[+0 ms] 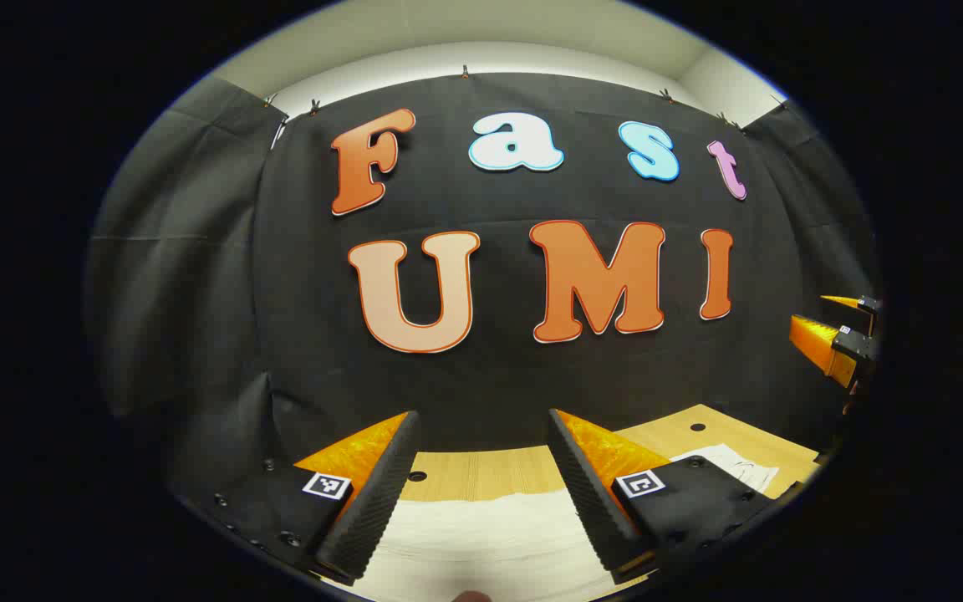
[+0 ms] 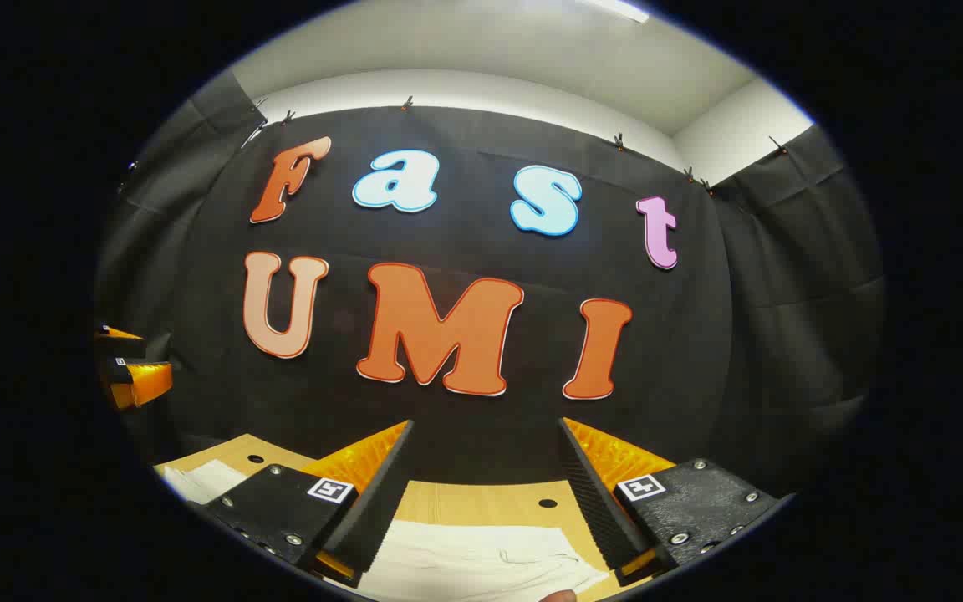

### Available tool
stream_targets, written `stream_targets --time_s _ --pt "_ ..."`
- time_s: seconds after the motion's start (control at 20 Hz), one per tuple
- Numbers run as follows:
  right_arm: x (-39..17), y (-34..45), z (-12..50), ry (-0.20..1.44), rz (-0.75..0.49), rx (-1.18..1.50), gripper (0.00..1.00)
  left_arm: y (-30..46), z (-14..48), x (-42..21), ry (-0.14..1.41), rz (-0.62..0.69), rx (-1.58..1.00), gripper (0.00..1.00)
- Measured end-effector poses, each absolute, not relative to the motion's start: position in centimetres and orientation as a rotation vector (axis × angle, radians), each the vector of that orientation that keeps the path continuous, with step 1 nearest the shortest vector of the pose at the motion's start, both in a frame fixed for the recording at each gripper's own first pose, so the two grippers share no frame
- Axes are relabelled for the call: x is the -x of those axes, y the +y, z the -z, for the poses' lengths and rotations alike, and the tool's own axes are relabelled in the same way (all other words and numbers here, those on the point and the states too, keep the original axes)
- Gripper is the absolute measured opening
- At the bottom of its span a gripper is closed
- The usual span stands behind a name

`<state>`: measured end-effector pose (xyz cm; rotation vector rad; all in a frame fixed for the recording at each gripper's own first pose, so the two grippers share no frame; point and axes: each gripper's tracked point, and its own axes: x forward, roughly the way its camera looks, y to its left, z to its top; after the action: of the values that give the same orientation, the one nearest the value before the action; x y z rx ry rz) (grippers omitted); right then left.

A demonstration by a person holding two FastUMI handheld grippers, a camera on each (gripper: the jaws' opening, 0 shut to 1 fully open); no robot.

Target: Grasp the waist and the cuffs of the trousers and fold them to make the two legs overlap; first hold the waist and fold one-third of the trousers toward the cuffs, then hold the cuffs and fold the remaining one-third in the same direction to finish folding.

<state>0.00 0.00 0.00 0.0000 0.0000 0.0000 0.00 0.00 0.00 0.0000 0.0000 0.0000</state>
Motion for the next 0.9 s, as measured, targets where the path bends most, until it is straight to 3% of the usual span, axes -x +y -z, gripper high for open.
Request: stream_targets --time_s 0.2,0.3,0.35,0.4,0.45,0.5,0.55,0.9 --pt "-2.1 0.2 -1.4 -0.019 -0.030 0.019 1.00 -1.1 -1.7 -2.1 -0.009 0.010 0.013 1.00" --pt "-2.9 1.1 -3.1 -0.050 -0.066 -0.006 0.95 -1.0 -4.0 -2.8 -0.054 0.018 0.039 1.00" --pt "-3.1 1.3 -3.9 -0.076 -0.065 -0.012 1.00 -0.8 -4.8 -3.0 -0.078 0.014 0.046 1.00" --pt "-3.1 1.5 -4.1 -0.085 -0.069 -0.020 0.98 -0.5 -4.9 -3.0 -0.080 0.001 0.050 0.99" --pt "-3.0 2.0 -3.9 -0.079 -0.079 -0.027 1.00 -0.1 -4.8 -3.0 -0.082 -0.006 0.054 0.99" --pt "-2.9 2.1 -3.3 -0.065 -0.087 -0.031 0.95 0.1 -4.8 -2.9 -0.081 -0.006 0.055 0.98" --pt "-2.8 2.1 -3.0 -0.049 -0.086 -0.037 1.00 0.2 -4.4 -3.1 -0.076 -0.012 0.053 0.98" --pt "-2.2 -0.4 -1.0 0.037 -0.034 -0.046 0.99 -0.6 -4.0 -3.6 -0.043 0.050 0.040 1.00"
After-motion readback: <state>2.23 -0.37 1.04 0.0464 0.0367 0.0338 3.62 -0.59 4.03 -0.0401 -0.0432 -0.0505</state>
